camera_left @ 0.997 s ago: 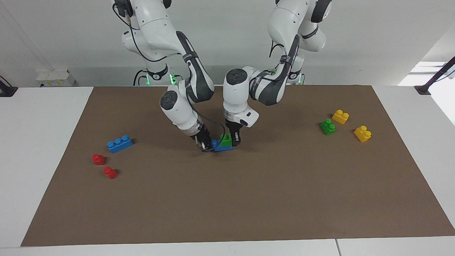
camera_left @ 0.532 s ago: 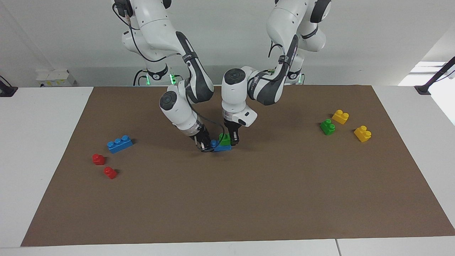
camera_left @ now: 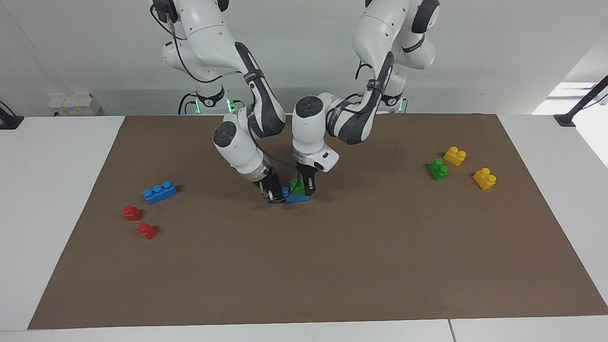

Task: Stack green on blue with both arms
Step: 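Press the green brick onto the blue brick with the left gripper, then open the left gripper and withdraw it while the right gripper releases blue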

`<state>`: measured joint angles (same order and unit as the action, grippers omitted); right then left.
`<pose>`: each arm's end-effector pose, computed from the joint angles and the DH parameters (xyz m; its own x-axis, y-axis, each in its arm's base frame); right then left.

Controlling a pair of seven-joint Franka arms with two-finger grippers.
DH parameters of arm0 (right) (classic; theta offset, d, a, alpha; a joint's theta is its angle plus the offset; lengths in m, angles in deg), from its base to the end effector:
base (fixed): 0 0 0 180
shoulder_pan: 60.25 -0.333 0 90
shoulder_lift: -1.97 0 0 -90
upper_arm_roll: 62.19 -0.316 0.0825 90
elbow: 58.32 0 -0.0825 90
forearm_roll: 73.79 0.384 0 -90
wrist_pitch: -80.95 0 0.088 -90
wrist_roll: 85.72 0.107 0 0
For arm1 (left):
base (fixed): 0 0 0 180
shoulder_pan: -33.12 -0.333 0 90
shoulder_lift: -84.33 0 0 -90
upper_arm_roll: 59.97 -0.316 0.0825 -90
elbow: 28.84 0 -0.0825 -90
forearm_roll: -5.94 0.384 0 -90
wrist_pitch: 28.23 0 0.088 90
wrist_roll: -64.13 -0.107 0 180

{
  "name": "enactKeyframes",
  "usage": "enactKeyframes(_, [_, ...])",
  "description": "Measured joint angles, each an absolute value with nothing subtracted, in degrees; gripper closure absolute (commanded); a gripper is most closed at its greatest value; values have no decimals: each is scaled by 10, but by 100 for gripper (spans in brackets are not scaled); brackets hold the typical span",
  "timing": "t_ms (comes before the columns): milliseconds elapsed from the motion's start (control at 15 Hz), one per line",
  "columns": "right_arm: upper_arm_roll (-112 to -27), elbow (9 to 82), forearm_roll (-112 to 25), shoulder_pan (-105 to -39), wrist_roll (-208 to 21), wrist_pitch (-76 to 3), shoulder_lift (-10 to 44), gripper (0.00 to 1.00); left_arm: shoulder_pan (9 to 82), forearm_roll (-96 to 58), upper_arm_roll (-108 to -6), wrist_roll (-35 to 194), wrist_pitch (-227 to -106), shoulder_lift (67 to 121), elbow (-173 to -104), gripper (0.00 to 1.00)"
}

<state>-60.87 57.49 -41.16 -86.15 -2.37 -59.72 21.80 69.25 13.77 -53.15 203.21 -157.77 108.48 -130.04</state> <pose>0.5539 0.2537 0.2866 0.1180 -0.9226 -0.3673 -0.9930 -0.1077 -0.0485 0.4911 -0.4428 0.3342 -0.0354 0.9993 -0.0154 0.9946 0.0367 0.0968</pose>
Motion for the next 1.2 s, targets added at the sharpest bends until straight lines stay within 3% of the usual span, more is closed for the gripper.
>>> enactKeyframes(66, [-609,575,-412,-861,-24,-597,218,100,693,138,-531,2032,-1578,1085,-1300,1])
enactKeyframes(665, [-609,575,-412,-861,-24,-597,218,100,696,141,-536,2012,-1578,1085,-1307,0])
enactKeyframes(1196, [-609,575,-411,-861,-24,-598,218,100,646,142,-548,1767,-1565,1060,-1307,0])
